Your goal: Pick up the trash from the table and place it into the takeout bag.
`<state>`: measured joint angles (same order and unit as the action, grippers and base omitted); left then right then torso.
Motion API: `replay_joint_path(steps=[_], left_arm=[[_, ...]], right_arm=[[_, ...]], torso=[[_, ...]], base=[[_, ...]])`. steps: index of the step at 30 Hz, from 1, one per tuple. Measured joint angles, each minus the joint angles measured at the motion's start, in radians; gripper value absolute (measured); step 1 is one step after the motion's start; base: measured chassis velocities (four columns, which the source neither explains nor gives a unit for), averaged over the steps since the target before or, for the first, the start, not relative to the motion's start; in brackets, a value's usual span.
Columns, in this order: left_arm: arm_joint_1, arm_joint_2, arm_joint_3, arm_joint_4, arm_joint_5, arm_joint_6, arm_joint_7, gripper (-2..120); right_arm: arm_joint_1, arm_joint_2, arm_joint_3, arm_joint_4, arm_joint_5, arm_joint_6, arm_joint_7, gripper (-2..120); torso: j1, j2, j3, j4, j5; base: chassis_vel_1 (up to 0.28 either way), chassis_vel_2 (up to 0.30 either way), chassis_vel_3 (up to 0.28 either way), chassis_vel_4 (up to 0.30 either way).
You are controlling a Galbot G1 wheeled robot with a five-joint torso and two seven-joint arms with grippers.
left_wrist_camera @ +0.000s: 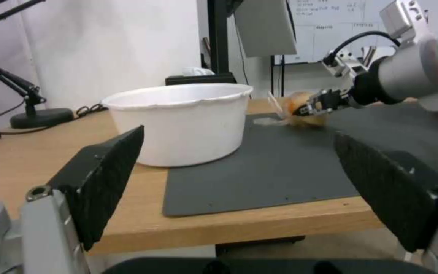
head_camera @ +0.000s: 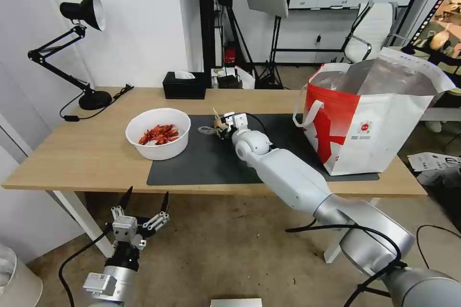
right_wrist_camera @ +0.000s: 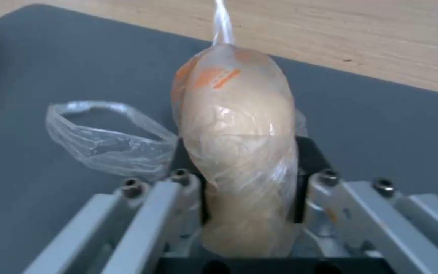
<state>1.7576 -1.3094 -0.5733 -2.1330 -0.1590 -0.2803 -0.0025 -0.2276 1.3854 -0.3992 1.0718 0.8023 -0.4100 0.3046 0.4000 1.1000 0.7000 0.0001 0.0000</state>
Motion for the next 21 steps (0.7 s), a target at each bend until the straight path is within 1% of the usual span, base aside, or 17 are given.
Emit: replay_joint_path(steps=[1, 2, 4, 5, 7, 8, 10, 11, 14, 15, 16, 17, 18, 21], left_arm=[[0.001, 0.0, 0.0, -0.002, 0.0, 0.0, 0.0, 100], [0.001, 0.0, 0.0, -0.002, 0.0, 0.0, 0.0, 100], [0.004, -0.001, 0.0, -0.009, 0.0, 0.0, 0.0, 100], [0.004, -0.001, 0.0, -0.009, 0.0, 0.0, 0.0, 100], [0.009, -0.001, -0.002, -0.018, 0.001, 0.0, 0.0, 100], [0.009, -0.001, -0.002, -0.018, 0.001, 0.0, 0.0, 100], [0.018, 0.001, -0.009, -0.033, 0.001, 0.0, 0.0, 100], [0.018, 0.001, -0.009, -0.033, 0.001, 0.0, 0.0, 100], [0.028, 0.002, -0.012, -0.044, 0.003, 0.0, 0.0, 100], [0.028, 0.002, -0.012, -0.044, 0.003, 0.0, 0.0, 100], [0.029, 0.003, -0.012, -0.045, 0.003, 0.0, -0.001, 100], [0.028, 0.004, -0.01, -0.046, 0.004, 0.0, -0.001, 100], [0.028, 0.004, -0.01, -0.046, 0.004, 0.0, -0.001, 100], [0.027, 0.002, -0.001, -0.049, 0.012, 0.0, -0.001, 100]], right_arm=[[-0.006, -0.01, 0.004, 0.022, 0.002, 0.0, 0.011, 18], [-0.006, -0.01, 0.004, 0.022, 0.002, 0.0, 0.011, 18], [-0.042, -0.058, 0.028, 0.136, 0.001, 0.022, 0.067, 11], [-0.042, -0.058, 0.028, 0.136, 0.001, 0.022, 0.067, 11], [-0.092, -0.114, 0.058, 0.27, -0.037, 0.077, 0.114, 7], [-0.092, -0.114, 0.058, 0.27, -0.037, 0.077, 0.114, 7], [-0.151, -0.18, 0.106, 0.422, -0.085, 0.124, 0.154, 7], [-0.151, -0.18, 0.106, 0.422, -0.085, 0.124, 0.154, 7], [-0.222, -0.289, 0.193, 0.663, -0.086, 0.15, 0.222, 7], [-0.222, -0.289, 0.193, 0.663, -0.086, 0.15, 0.222, 7], [-0.233, -0.32, 0.213, 0.715, -0.078, 0.151, 0.242, 7], [-0.244, -0.366, 0.248, 0.779, -0.069, 0.151, 0.271, 7], [-0.244, -0.366, 0.248, 0.779, -0.069, 0.151, 0.271, 7], [-0.259, -0.463, 0.319, 0.857, -0.072, 0.13, 0.342, 7]], torso=[[0.0, 0.0, 0.0, 0.0, 0.0], [0.0, 0.0, 0.0, 0.0, 0.0], [0.0, 0.0, 0.0, 0.0001, 0.0], [0.0, 0.0, 0.0, 0.0001, 0.0], [0.0, 0.0, 0.0, -0.0001, 0.0001], [0.0, 0.0, 0.0, -0.0001, 0.0001], [0.0, 0.0, 0.0, -0.0003, 0.0004], [0.0, 0.0, 0.0, -0.0003, 0.0004], [0.0, 0.0, 0.0, -0.0002, 0.0004], [0.0, 0.0, 0.0, -0.0002, 0.0004], [0.0, 0.0, 0.0, -0.0003, 0.0003], [0.0, 0.0, 0.0, -0.0003, 0.0003], [0.0, 0.0, 0.0, -0.0003, 0.0003], [0.0, 0.0, 0.0, -0.0003, 0.0004]], base=[[0.0, 0.0, 0.0, 0.0], [0.0, 0.0, 0.0, 0.0], [0.0, 0.0, 0.0, 0.0], [0.0, 0.0, 0.0, 0.0], [0.0, 0.0, 0.0, 0.0], [0.0, 0.0, 0.0, 0.0], [0.0, 0.0, 0.0, 0.0], [0.0, 0.0, 0.0, 0.0], [0.0, 0.0, 0.0, 0.0], [0.0, 0.0, 0.0, 0.0], [0.0, 0.0, 0.0, 0.0], [0.0, 0.0, 0.0, 0.0], [0.0, 0.0, 0.0, 0.0], [0.0, 0.0, 0.0, 0.0]])
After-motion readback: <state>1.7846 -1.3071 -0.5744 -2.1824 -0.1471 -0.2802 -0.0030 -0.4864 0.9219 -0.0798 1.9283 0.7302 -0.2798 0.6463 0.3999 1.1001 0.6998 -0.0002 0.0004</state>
